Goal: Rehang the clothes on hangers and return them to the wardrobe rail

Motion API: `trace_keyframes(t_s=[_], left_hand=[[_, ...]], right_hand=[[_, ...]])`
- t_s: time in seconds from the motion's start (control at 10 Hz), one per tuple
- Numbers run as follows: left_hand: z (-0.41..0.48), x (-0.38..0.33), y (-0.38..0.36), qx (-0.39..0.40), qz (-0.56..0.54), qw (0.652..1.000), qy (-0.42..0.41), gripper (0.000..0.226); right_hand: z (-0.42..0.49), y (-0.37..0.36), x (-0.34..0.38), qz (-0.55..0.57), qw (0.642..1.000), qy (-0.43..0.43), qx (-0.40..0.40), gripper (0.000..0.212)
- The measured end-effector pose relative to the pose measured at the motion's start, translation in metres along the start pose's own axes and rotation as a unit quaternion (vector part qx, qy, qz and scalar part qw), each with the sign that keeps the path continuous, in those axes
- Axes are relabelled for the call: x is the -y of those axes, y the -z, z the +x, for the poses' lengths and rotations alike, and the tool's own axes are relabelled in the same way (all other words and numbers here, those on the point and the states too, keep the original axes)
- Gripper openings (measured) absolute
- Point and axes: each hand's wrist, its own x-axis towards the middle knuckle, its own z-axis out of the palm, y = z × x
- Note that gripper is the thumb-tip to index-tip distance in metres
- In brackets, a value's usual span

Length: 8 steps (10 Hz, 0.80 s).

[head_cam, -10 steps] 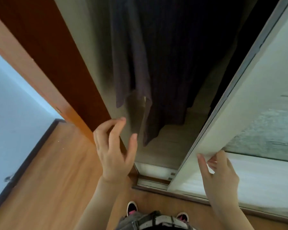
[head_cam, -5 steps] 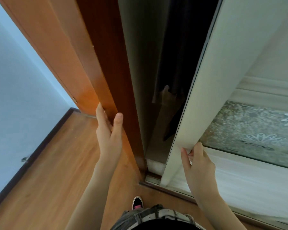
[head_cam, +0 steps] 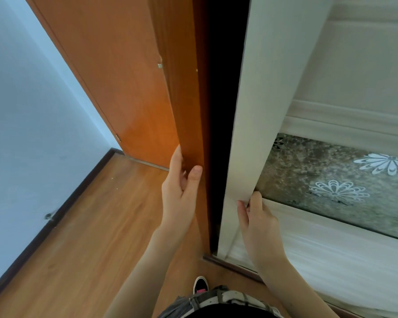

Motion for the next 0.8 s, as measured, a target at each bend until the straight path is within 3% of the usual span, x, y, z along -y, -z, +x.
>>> trace_keyframes(t_s=[0.2,0.4,0.5,0.6,0.7,0.8], left_hand=[[0.001,-0.005,0.000,-0.002,0.006,1.000,0.011,0.051],[0.001,-0.008,0.001,-0.003,-0.005,1.000,0.018,0.046],[-0.001,-0.010,0.001,-0.002,-0.018,1.000,0.025,0.047],[-0.001,-0.010,0.009,0.008,0.006,1.000,0.027,0.047],[0.006,-0.018,0.021,0.033,-0.014,0.998,0.059,0.049],[0.010,-0.055,0.047,0.009,-0.044,0.998,0.046,0.048]], right_hand=[[0.007,-0.021,0.023,-0.020,1.000,-0.001,0.001,0.023],[0.010,-0.027,0.033,-0.087,0.996,0.019,-0.019,0.046],[0.008,-0.020,0.032,-0.057,0.997,0.006,0.047,0.042],[0.012,0.007,0.031,0.005,0.979,-0.022,0.204,0.031],[0.030,0.068,0.027,0.130,0.956,-0.041,0.260,0.009],[0.041,0.149,0.025,0.272,0.942,-0.048,0.189,0.002]])
